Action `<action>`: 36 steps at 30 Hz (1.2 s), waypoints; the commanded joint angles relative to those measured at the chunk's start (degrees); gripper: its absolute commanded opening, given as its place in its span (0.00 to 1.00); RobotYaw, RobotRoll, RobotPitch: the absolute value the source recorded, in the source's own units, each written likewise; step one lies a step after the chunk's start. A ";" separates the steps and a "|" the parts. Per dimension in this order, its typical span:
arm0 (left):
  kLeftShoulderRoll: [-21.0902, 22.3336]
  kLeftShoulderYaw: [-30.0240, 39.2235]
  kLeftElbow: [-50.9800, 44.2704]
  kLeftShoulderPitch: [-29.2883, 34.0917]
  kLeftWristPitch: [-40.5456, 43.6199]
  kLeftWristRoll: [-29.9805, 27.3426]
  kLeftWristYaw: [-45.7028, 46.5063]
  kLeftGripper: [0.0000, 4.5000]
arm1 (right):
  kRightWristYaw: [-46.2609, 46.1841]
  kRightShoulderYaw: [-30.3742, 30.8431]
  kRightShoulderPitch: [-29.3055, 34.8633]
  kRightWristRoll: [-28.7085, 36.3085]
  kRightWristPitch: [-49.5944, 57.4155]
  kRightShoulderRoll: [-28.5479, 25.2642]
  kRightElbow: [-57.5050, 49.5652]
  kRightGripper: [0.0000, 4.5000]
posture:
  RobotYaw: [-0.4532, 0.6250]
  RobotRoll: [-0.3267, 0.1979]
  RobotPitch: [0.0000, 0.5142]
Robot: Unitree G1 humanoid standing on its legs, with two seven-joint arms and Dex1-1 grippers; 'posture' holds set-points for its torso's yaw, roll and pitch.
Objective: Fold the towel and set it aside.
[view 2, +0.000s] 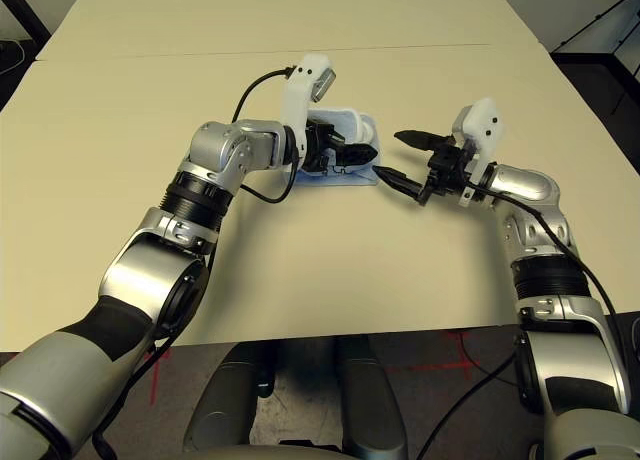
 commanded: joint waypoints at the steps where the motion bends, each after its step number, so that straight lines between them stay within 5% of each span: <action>1: -1.09 -0.92 -2.10 0.92 1.44 -0.36 -1.58 0.99 | 0.19 -0.63 0.71 -0.21 -0.40 -0.54 0.79 1.00 | 0.48 0.62 0.42; 12: -0.87 0.92 -7.32 0.38 6.15 -3.60 -4.83 0.99 | -0.48 -0.37 -0.61 -0.18 -0.64 0.70 1.89 1.00 | 0.48 0.62 0.42; 23: 9.24 1.85 -16.66 0.38 -0.75 -4.44 -12.17 0.99 | 0.34 -1.74 -4.40 1.80 1.15 2.32 5.01 1.00 | 0.51 0.62 0.43; 31: 18.62 -5.67 -22.92 9.26 -10.07 1.68 -17.24 0.99 | 0.57 -1.57 -5.09 1.55 0.84 2.47 5.70 1.00 | 0.51 0.62 0.43; 36: 19.23 -5.69 -23.19 13.46 -14.80 2.64 -17.60 0.91 | 0.92 -1.67 -5.27 1.53 0.92 2.10 5.71 1.00 | 0.51 0.62 0.43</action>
